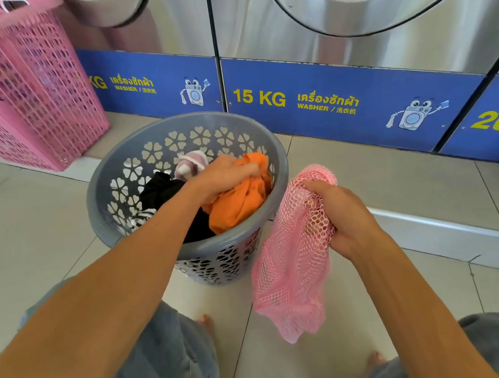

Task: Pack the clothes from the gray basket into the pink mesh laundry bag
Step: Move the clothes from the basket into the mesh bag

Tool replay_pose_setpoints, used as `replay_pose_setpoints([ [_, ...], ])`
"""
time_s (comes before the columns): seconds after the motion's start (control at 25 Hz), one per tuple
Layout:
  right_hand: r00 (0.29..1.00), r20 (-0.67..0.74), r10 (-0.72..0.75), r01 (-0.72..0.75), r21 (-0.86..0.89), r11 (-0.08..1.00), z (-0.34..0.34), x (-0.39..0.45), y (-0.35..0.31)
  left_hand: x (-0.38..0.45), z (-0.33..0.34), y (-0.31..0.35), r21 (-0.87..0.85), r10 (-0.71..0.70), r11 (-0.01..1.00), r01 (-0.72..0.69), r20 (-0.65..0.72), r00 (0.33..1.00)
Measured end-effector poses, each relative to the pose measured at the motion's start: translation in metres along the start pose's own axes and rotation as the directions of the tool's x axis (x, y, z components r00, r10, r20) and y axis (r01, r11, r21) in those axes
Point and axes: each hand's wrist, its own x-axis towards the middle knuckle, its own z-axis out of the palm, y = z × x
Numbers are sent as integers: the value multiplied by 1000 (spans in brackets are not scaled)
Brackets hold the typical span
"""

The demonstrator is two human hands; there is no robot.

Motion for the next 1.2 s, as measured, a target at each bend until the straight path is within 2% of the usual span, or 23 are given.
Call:
replay_pose_setpoints([
  [0.16,1000,10,-12,11,37,999,-3,-7,-5,-27,-14,30,-376,98,920,-107,-41,994],
  [0.28,1000,13,-12,11,62,998,-6,-7,-6,-50,-28,43,-622,131,766,-164,-99,986],
  [0.36,1000,14,-15,14,79,997,-8,-7,-7,-62,-38,49,-735,176,653,-184,-90,980],
  [0.44,1000,-2,-28,28,103,994,-9,-7,-8,-66,-42,50,-784,199,596,-174,-65,978],
  [0.56,999,-31,-40,43,132,990,-11,-5,-9,-67,-25,46,-718,150,684,-126,-30,988],
  [0.64,998,-44,-36,42,135,990,-11,-2,-7,-67,-9,39,-627,123,777,-57,62,990],
  [0.72,998,-54,-33,40,132,991,-11,1,-4,-53,1,20,-432,115,899,-73,71,991],
  [0.76,998,-56,-34,41,124,991,-12,3,-2,-47,5,15,-366,118,926,-92,51,992],
  [0.84,998,-54,-33,39,119,992,-14,5,3,-44,7,11,-340,84,938,-63,48,995],
  [0.96,998,-66,-8,16,124,992,-16,10,14,-57,1,19,-330,-13,939,94,240,971],
  [1.04,999,-38,3,2,119,993,-16,12,19,-66,-3,23,-254,-43,956,143,362,931],
  [1.12,1000,-15,4,-2,129,992,-14,13,20,-67,-3,22,-149,2,987,64,405,914],
  [1.2,1000,1,2,-2,148,989,-12,13,19,-67,-1,20,-153,72,988,-17,363,929],
])
